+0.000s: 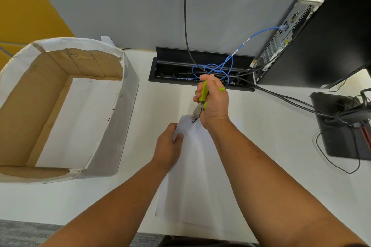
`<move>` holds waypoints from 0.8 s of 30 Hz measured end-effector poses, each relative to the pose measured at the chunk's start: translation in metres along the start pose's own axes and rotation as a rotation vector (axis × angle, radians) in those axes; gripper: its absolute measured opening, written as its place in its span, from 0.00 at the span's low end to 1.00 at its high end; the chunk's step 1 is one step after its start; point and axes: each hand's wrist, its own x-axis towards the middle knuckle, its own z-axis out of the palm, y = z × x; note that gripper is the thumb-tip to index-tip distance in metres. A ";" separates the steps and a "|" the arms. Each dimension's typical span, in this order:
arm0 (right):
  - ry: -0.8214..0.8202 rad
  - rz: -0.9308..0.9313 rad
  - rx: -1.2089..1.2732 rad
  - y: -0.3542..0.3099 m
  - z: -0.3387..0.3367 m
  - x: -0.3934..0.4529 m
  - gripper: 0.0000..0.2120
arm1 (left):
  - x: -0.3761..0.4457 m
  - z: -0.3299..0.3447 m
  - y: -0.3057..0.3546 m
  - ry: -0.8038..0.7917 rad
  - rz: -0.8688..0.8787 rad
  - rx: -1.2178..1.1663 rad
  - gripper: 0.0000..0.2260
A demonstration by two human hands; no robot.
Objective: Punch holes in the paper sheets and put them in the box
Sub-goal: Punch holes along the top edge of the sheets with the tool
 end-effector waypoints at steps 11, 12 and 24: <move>0.010 -0.023 -0.026 0.001 0.004 0.000 0.13 | 0.001 0.001 -0.001 -0.002 -0.023 -0.017 0.07; 0.020 -0.022 -0.025 0.000 0.004 0.000 0.14 | 0.001 0.001 -0.001 -0.005 -0.025 -0.019 0.06; -0.005 0.003 -0.080 -0.004 0.002 -0.002 0.12 | 0.002 0.000 0.002 -0.017 -0.027 0.049 0.08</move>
